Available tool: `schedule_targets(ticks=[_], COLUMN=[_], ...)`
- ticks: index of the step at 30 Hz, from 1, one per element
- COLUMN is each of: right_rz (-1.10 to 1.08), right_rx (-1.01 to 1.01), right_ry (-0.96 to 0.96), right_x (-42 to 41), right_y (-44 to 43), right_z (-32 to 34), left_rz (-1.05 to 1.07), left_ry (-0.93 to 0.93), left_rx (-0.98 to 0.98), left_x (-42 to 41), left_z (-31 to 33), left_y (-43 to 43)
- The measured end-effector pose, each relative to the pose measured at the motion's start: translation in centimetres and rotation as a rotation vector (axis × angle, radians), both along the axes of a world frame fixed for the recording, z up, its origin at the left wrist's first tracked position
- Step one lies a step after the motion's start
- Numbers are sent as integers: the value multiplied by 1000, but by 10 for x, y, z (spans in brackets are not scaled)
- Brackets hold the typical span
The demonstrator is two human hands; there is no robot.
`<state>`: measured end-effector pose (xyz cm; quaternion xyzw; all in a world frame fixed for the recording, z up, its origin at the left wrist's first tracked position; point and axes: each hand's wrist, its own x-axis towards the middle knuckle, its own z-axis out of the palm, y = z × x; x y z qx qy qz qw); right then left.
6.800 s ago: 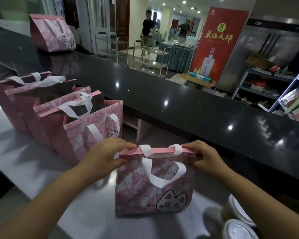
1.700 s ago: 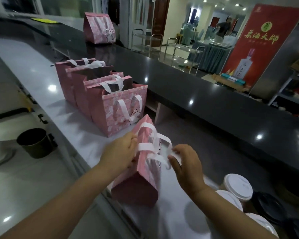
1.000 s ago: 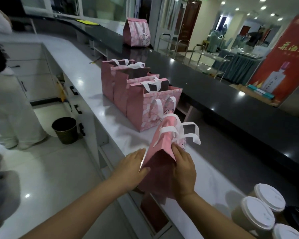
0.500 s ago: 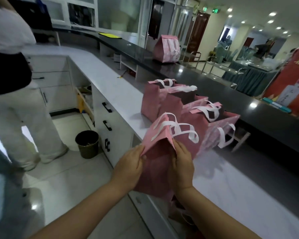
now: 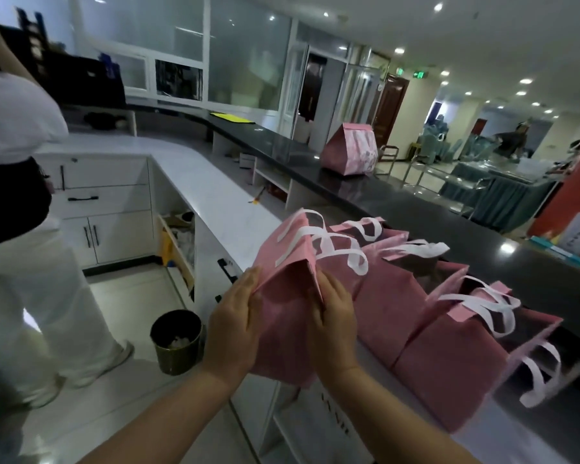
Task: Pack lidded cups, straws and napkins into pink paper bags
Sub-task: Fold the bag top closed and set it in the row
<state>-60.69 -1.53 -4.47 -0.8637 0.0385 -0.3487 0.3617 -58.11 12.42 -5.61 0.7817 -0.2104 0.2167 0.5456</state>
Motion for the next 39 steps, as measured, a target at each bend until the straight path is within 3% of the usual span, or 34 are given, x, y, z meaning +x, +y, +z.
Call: schedule_targets(ticks=[6,16,29,39], right_rz=[25,-69,-402,-643], right_rx=[151,210,129,19], right_ry=[-81,-108,-140,-116], right_x=[117,284,411,503], right_y=[-10,-90,-202,-234], right_z=[9,50,94,151], left_rz=[46,-42,-321,-486], left_ry=[-77,-113,-158,-182], left_rx=[-2,2,-95,125], left_x=[122,304,482,601], left_z=[25,66,102,171], left_y=[-16,-105,-249,-292])
